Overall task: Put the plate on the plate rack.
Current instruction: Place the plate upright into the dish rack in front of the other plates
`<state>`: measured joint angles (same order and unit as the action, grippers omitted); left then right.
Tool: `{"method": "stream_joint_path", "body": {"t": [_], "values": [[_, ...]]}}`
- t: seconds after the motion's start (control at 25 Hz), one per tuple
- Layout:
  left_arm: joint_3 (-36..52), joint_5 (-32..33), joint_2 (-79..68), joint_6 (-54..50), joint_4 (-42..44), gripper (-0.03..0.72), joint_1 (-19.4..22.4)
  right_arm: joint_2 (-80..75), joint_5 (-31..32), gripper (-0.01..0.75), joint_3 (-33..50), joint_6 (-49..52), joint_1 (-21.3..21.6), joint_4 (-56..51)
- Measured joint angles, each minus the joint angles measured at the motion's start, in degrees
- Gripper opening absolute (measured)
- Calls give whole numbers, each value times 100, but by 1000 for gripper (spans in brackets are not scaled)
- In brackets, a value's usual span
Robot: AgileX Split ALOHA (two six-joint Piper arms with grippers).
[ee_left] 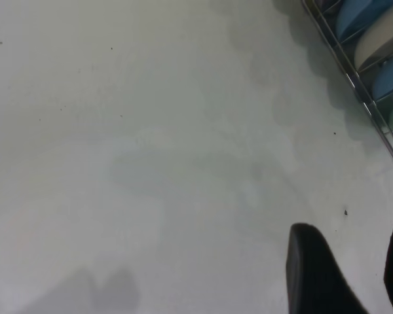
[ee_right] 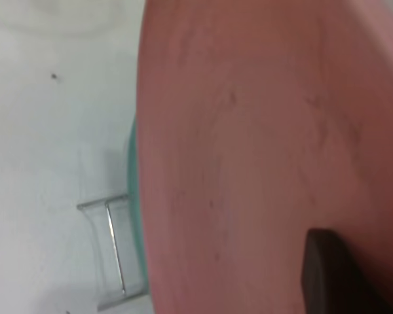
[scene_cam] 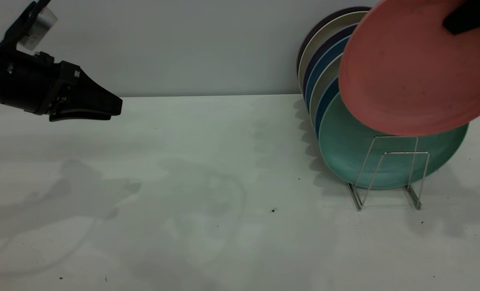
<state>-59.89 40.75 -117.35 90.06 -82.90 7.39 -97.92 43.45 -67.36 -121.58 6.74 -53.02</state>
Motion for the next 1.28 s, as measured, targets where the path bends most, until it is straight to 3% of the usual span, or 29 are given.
{"method": "stream_joint_path", "body": {"t": [1.28], "values": [[5,-101,0,-152,134,306,0,-320,-412,129,-11,0,-217,5]]}}
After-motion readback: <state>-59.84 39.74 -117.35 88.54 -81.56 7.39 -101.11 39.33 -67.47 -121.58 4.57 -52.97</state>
